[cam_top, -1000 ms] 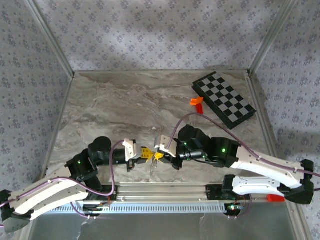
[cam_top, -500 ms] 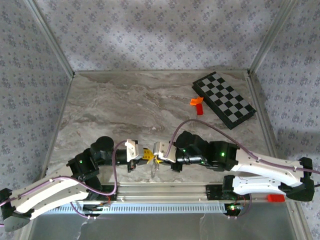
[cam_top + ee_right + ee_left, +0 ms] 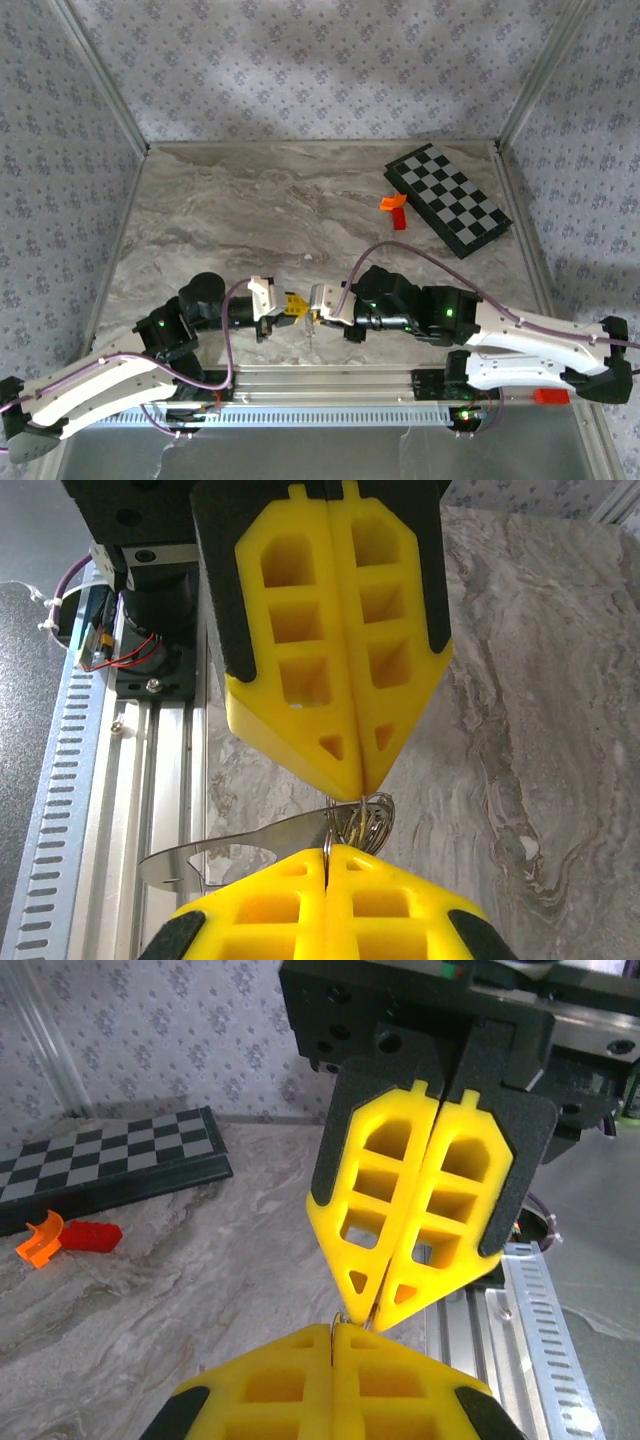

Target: Put the keys on the keyring

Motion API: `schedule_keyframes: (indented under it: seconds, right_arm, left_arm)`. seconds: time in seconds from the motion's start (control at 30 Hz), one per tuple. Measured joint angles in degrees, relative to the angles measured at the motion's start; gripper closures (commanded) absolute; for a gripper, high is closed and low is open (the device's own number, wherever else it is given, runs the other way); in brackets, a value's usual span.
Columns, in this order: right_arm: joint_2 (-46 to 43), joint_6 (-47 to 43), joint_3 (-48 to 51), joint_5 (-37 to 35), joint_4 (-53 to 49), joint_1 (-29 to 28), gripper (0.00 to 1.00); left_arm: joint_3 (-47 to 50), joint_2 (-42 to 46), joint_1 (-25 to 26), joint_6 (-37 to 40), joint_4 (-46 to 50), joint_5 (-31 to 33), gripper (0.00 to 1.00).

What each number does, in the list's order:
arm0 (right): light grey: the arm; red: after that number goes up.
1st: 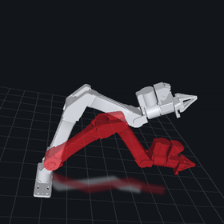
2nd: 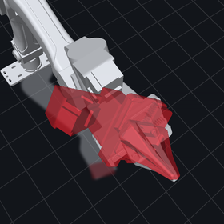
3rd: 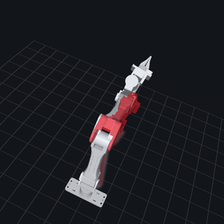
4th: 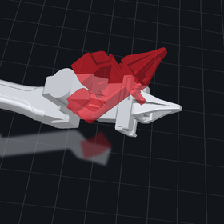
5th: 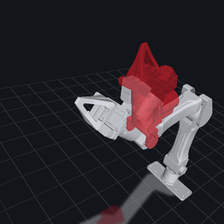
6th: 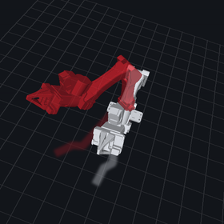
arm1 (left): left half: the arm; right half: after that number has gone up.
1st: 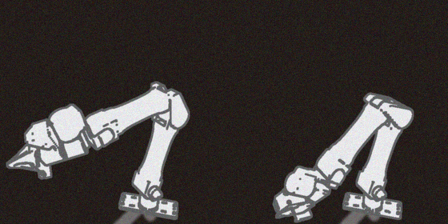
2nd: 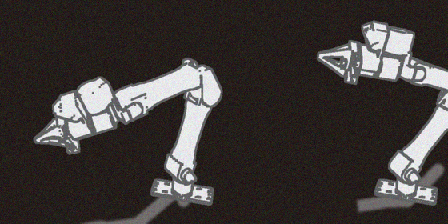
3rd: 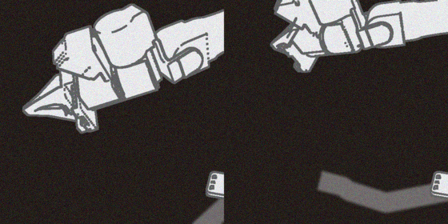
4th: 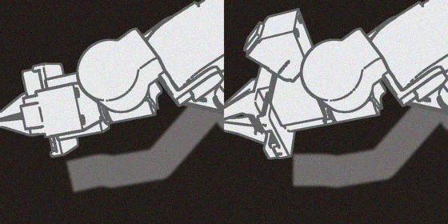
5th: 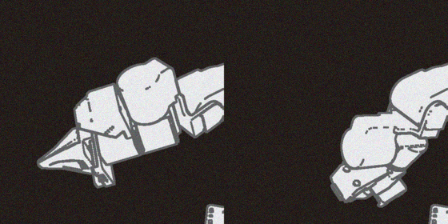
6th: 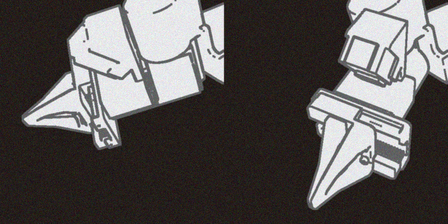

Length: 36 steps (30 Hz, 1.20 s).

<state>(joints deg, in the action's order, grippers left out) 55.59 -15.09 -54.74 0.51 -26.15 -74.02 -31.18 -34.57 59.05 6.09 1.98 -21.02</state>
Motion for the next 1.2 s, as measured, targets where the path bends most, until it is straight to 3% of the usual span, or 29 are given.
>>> schedule_keyframes:
  seconds: [0.23, 0.5, 0.73, 1.2]
  right_arm:
    - [-1.73, 0.17, 1.64, -0.37, 1.11, 0.0, 0.73]
    - [-5.35, 2.21, 2.95, -0.11, 2.23, 0.79, 0.67]
    - [-13.25, 5.2, 5.01, 3.82, 7.65, 5.11, 0.68]
    - [-11.04, 5.66, 6.73, 8.87, 12.81, 7.41, 0.74]
  left_arm:
    - [0.96, -0.07, 0.0, -1.62, -6.99, 3.1, 1.0]
    - [2.36, -0.42, 0.0, -1.9, -11.08, 3.52, 1.0]
    - [2.51, -0.31, 0.0, -1.9, -12.92, 0.07, 1.0]
    - [2.51, 0.46, 0.0, -2.78, -15.5, -4.15, 1.0]
